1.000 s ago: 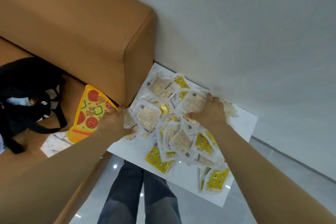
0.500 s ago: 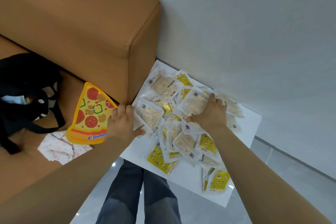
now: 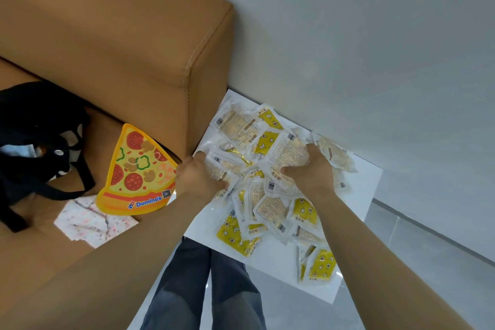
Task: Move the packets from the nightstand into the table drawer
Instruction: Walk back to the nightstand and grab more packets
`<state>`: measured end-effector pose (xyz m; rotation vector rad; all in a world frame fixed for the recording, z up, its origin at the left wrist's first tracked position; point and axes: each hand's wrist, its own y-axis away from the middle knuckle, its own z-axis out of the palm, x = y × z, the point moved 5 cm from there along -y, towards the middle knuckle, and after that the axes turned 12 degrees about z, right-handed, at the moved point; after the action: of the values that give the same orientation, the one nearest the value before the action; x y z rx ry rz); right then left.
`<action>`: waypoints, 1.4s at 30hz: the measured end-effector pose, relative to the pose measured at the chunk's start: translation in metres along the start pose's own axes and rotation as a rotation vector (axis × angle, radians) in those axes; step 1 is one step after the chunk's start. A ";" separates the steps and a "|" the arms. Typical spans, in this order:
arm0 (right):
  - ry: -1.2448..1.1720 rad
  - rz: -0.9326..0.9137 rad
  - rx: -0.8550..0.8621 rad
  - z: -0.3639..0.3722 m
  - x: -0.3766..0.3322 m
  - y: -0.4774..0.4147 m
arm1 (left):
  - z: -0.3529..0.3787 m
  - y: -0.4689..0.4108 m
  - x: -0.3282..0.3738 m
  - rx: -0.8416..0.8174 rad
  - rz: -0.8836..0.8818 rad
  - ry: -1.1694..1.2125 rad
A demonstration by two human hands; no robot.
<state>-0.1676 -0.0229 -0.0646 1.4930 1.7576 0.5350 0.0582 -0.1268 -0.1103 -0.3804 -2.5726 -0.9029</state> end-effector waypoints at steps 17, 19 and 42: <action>-0.162 -0.073 0.098 -0.045 0.005 0.064 | -0.068 0.041 0.009 -0.039 -0.005 0.167; -0.112 -0.108 0.134 -0.057 0.004 0.083 | -0.084 0.051 0.021 -0.034 0.015 0.162; -0.392 -0.537 0.689 -0.281 -0.030 0.389 | -0.333 0.221 0.253 0.107 0.775 0.259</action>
<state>-0.1299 0.0811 0.4032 1.3242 1.9906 -0.6548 0.0047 -0.1423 0.3591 -1.0499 -1.9580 -0.4799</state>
